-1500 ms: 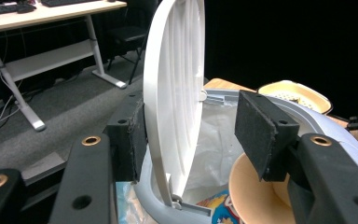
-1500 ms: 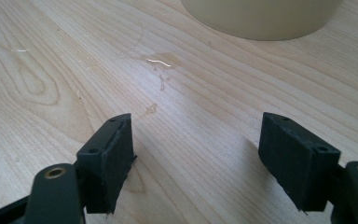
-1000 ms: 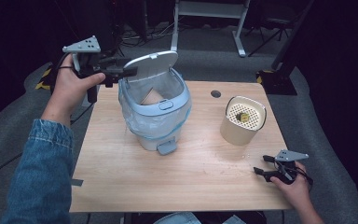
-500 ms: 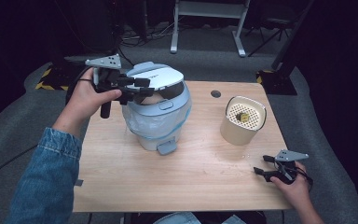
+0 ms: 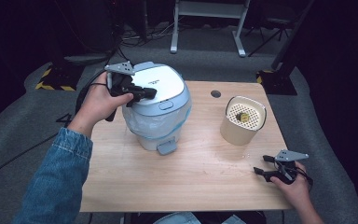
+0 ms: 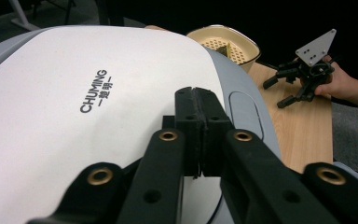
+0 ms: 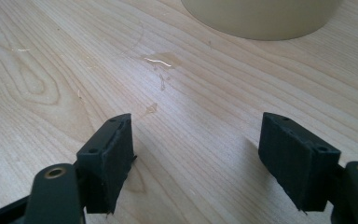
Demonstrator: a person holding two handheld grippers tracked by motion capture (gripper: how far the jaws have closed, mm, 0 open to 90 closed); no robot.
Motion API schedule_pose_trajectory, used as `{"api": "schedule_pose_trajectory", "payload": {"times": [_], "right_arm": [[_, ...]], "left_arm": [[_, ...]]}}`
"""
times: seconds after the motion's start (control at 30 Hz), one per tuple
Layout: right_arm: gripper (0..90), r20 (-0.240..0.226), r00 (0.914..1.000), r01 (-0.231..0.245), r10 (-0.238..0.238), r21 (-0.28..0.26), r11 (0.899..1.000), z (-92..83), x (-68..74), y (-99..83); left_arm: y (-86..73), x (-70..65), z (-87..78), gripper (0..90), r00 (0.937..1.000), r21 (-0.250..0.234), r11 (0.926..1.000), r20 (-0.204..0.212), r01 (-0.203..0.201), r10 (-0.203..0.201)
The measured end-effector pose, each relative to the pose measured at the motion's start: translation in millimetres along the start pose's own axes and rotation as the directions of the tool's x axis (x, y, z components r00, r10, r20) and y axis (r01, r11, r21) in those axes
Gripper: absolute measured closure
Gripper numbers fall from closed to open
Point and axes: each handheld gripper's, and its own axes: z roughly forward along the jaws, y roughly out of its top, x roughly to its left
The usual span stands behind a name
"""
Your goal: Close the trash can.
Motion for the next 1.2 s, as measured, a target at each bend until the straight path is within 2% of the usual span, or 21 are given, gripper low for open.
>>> {"api": "schedule_pose_trajectory", "payload": {"times": [0.07, 0.23, 0.37, 0.43, 0.47, 0.57, 0.67, 0.77, 0.8, 0.83, 0.9, 0.93, 1.0, 1.07, 1.2], "right_arm": [[26.6, 0.000, 1.0000, 0.000, 0.000, 0.000, 1.000, 0.0, 0.0, 0.0], [26.7, 0.003, 1.0000, -0.004, 0.004, 0.000, 1.000, -0.1, 0.5, -0.1], [26.7, 0.003, 1.0000, -0.003, 0.003, -0.001, 1.000, -0.1, 0.4, -0.1], [26.7, 0.004, 1.0000, -0.003, 0.003, 0.000, 1.000, -0.1, 0.5, -0.1], [26.6, 0.004, 1.0000, -0.003, 0.003, 0.000, 1.000, -0.1, 0.5, -0.1], [26.8, 0.003, 1.0000, -0.003, 0.003, 0.000, 1.000, -0.3, 0.7, -0.2], [26.8, 0.005, 1.0000, -0.004, 0.004, 0.001, 1.000, -0.4, 0.7, -0.2], [26.8, 0.004, 1.0000, -0.004, 0.004, 0.001, 1.000, -0.4, 0.7, -0.2], [26.8, 0.004, 1.0000, -0.003, 0.003, 0.001, 1.000, -0.4, 0.7, -0.2], [26.8, 0.003, 1.0000, -0.004, 0.004, 0.000, 1.000, -0.3, 0.6, -0.2], [26.8, 0.002, 1.0000, -0.005, 0.005, 0.000, 1.000, -0.3, 0.5, -0.2], [26.8, 0.002, 1.0000, -0.007, 0.007, -0.001, 1.000, -0.3, 0.5, -0.2], [26.8, 0.002, 1.0000, -0.005, 0.005, -0.001, 1.000, -0.2, 0.4, -0.2], [26.8, 0.001, 1.0000, -0.007, 0.007, -0.001, 1.000, -0.3, 0.5, -0.2], [26.8, 0.001, 1.0000, -0.007, 0.007, -0.001, 1.000, -0.3, 0.5, -0.2]], "left_arm": [[-0.1, 0.7, 1.9, 89.9, 1.0000, -0.006, 1.0000, 0.006, -0.005, 0.005], [1.1, -1.0, 3.0, 90.0, 0.9999, 0.004, 0.9999, -0.010, -0.012, 0.012], [3.3, -6.0, 4.8, 90.0, 0.9977, 0.024, 0.9982, -0.039, -0.054, 0.055], [5.2, -8.2, 4.9, 90.0, 0.9964, 0.042, 0.9971, -0.054, -0.064, 0.066], [5.7, -8.8, 5.7, 90.0, 0.9940, 0.076, 0.9938, -0.067, -0.081, 0.086], [9.9, -13.3, 8.2, 90.0, 0.9898, 0.101, 0.9905, -0.097, -0.094, 0.104], [9.3, -12.4, 8.9, 90.0, 0.9911, 0.082, 0.9934, -0.101, -0.080, 0.088], [6.2, -8.9, 7.7, 88.6, 0.9913, 0.049, 0.9948, -0.093, -0.089, 0.093], [6.0, -9.9, 7.5, 71.0, 0.9888, 0.040, 0.9967, -0.129, -0.070, 0.075], [4.9, -11.0, 6.2, 58.8, 0.9895, 0.030, 0.9975, -0.128, -0.064, 0.067], [3.2, -14.9, 1.1, 54.3, 0.9943, -0.017, 0.9980, -0.088, -0.062, 0.060], [2.9, -17.7, -2.6, 49.6, 0.9947, -0.047, 0.9965, -0.080, -0.069, 0.065], [2.0, -24.6, -11.1, 46.0, 0.9952, -0.088, 0.9927, -0.061, -0.082, 0.077], [-0.4, -32.8, -19.4, 40.6, 0.9935, -0.114, 0.9883, -0.064, -0.101, 0.094], [-10.9, -50.0, -36.4, 37.6, 0.9909, -0.134, 0.9837, -0.077, -0.120, 0.110]]}}
